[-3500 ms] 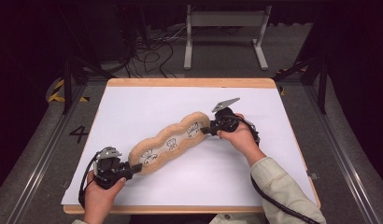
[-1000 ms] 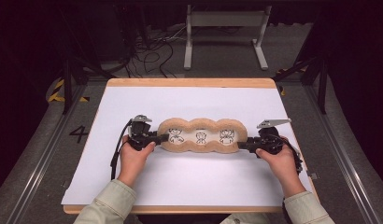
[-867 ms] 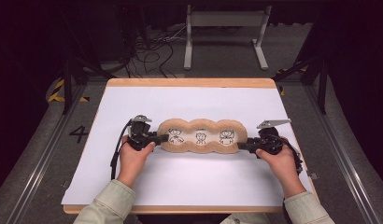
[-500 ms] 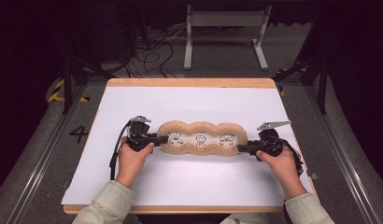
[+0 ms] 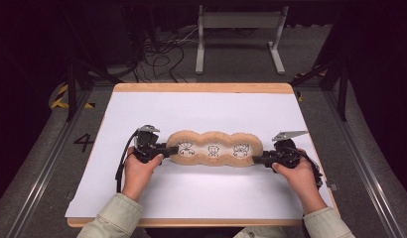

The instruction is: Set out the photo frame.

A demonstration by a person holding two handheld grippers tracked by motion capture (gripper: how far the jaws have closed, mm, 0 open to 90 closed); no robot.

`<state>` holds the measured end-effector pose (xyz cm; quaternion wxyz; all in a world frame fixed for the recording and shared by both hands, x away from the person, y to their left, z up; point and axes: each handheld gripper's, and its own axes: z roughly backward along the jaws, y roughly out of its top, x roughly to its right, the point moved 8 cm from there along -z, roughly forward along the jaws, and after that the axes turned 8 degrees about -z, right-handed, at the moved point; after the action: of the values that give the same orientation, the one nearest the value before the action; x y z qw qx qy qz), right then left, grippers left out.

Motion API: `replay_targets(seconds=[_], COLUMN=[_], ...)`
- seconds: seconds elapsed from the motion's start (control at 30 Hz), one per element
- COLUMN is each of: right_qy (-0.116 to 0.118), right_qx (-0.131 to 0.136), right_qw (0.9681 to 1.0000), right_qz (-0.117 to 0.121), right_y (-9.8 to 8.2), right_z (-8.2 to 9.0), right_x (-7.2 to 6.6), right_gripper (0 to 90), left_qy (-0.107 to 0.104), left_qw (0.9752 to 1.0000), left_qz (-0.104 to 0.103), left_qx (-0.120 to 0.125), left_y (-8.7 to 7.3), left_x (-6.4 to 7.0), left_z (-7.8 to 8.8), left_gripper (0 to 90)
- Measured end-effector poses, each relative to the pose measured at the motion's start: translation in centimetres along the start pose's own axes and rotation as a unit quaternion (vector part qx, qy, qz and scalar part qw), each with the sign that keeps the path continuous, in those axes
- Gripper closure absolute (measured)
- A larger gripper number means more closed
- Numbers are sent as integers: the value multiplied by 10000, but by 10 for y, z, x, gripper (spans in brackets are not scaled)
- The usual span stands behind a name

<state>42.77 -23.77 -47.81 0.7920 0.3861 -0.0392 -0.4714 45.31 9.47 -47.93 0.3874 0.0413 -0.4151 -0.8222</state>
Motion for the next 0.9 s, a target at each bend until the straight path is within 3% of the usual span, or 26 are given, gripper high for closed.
replay_targets(seconds=[0.1,0.3,0.5,0.9], right_qy=[24,13,-9,115], right_qx=[98,200,386,638], right_qw=[9999,9998,9991,9963], right_qz=[-21,34,189,571], right_y=[3,6,10,10], right_z=[2,9,23,46], right_x=[1,-1,-1,-5], right_gripper=[566,499,438,404], left_qy=[173,301,455,508], left_qw=[9997,9989,9963,9936], left_qz=[-166,-353,-654,-790], left_qx=[-21,71,330,621], left_y=[-2,-6,-10,-27], left_x=[-2,-1,6,2], left_z=[1,11,31,60], left_gripper=[437,313,277,249])
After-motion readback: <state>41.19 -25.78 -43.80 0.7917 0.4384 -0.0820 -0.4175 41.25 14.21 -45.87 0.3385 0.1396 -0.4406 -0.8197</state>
